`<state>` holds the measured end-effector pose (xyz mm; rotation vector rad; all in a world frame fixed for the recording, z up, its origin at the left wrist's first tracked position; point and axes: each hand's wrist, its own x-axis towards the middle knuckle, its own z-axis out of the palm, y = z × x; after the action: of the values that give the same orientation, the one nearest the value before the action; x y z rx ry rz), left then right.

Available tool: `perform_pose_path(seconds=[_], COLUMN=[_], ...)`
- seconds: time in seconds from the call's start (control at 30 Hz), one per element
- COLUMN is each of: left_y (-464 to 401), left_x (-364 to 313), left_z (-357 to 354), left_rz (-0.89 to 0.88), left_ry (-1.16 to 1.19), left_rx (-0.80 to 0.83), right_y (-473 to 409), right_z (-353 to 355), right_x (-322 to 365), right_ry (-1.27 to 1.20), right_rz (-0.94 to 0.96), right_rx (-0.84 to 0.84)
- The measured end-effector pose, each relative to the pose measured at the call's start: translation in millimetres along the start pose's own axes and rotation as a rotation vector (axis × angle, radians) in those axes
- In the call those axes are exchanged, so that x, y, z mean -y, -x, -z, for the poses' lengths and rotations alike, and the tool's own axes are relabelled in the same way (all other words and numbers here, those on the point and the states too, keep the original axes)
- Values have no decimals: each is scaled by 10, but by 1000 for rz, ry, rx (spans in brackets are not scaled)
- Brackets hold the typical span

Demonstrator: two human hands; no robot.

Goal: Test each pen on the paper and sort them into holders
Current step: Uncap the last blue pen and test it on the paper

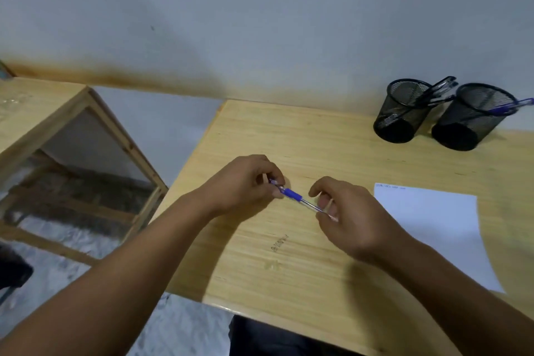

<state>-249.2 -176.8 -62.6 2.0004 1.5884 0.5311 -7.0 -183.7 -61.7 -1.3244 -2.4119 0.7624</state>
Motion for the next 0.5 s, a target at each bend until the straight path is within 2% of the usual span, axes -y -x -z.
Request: perform_pose_path(seconds=[0.17,0.33,0.5], left_y=[6,-162,-338], left_x=[-395,-792,-1121], left_z=[-371,-756,-1014], left_rz=[-45,-120,-167], left_ry=[160,287,329], left_rx=[-52,-62,-54], right_y=[224,419,602], right_z=[336,654,840], right_x=[-292,-499,-680], right_ry=[61,29,32], right_rz=[-7,-100,-174], right_rx=[-5,-27,-53])
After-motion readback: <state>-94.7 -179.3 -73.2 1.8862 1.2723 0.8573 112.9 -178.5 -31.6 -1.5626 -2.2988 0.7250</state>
